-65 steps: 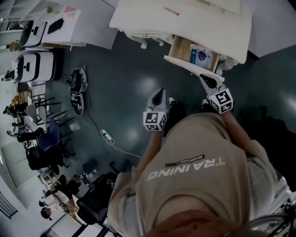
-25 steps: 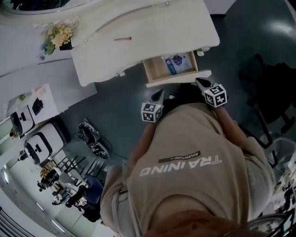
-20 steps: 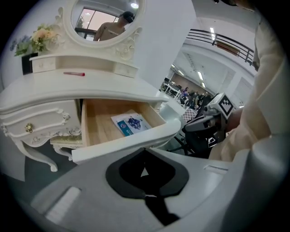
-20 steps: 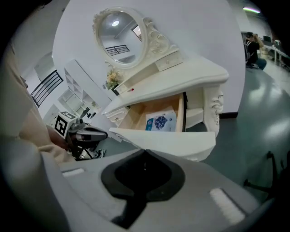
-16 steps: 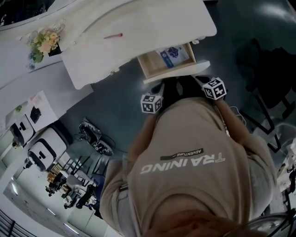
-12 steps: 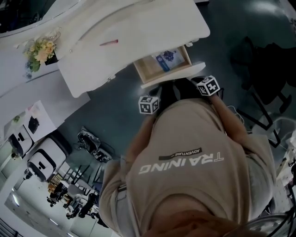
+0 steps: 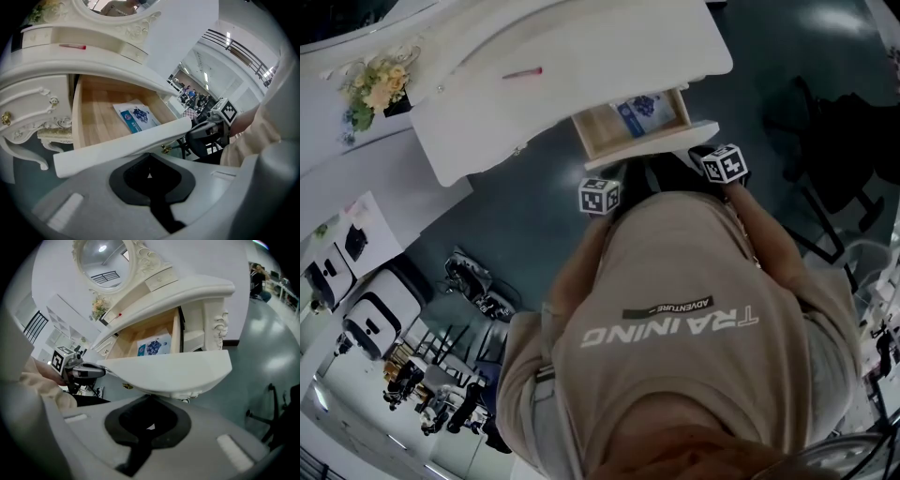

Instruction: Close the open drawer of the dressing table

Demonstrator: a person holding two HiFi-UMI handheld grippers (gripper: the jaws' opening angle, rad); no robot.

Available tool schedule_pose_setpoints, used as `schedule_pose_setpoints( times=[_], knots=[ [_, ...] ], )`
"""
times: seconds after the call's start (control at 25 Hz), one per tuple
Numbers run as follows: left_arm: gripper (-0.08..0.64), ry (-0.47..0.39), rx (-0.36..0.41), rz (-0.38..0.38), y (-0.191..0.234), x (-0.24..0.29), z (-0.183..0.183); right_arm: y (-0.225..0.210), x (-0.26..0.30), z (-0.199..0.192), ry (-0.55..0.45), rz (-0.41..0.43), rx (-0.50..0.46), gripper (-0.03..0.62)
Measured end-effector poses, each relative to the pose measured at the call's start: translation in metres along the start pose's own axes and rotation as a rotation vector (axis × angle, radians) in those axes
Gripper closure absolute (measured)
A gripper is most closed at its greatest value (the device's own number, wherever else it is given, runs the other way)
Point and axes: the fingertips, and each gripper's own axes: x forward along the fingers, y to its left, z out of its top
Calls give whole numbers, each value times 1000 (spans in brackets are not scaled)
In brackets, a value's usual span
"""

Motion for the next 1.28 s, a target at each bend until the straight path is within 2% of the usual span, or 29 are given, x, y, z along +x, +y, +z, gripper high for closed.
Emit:
schedule_pose_setpoints(
  times=[0.28,0.48,0.6,1.04,1.28],
  knots=[
    [558,15,6,0,9,-3,19,-1,0,23,18,-4,-59,588],
    [558,55,80,-16,21,5,38,-6,2,51,7,-15,-71,588],
    [558,71,86,-13,27,3,44,-4,2,58,29,-18,-86,588],
    [558,23,65,4,74,6,105,-16,25,128,-5,-56,-62,588],
    [558,-23,44,52,97,15,135,-30,30,163,-85,-59,-4,588]
  ],
)
